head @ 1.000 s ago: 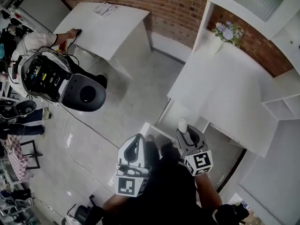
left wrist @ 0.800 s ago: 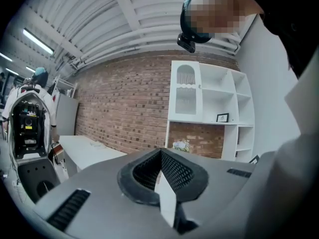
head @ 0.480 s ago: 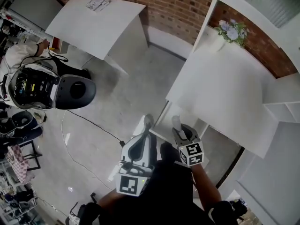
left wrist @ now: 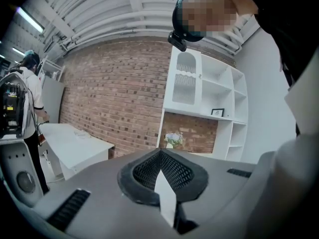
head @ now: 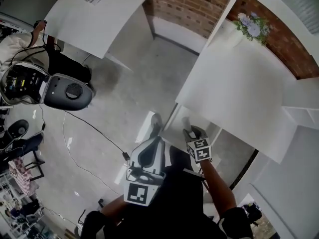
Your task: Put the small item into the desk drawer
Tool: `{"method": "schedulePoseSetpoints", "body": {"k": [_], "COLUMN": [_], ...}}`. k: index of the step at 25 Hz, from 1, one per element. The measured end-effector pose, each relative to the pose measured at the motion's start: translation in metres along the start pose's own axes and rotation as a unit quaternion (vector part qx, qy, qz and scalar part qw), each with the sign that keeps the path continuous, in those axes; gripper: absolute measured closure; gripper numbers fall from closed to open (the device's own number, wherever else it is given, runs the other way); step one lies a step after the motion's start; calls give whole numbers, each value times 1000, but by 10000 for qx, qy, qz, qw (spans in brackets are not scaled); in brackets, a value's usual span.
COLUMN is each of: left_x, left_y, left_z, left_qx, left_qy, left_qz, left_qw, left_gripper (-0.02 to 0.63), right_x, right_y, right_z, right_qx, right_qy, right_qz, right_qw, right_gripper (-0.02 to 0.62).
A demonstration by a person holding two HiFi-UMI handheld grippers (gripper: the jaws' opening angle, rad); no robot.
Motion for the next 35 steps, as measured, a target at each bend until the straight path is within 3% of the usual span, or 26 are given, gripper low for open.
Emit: {"method": "schedulePoseSetpoints", "body": {"k": [21, 35], "left_x": [32, 71], "left_y": [47, 84], "left_z": [-7, -17], "left_qx": [46, 188], "left_qy": [-193, -365], "left_qz": [-377, -768], "left_qw": [9991, 9962], "left_gripper": [583, 583], "right_x": [65, 83], "right_y": [155, 200], "right_z": [53, 64], "right_qx": [6, 86], "right_qy": [382, 445], "right_qz": [-1304, -1759], "right_qw": [9907, 9834], "right_gripper": [445, 444]}}
Point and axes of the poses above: the fingertips, and each gripper's own axes: y forward along the fingers, z to its right, x out of its underside, the point moved 5 cm from there along -y, backward along the fingers, and after that the axes turned 11 degrees about -z, right-handed, at the moved point
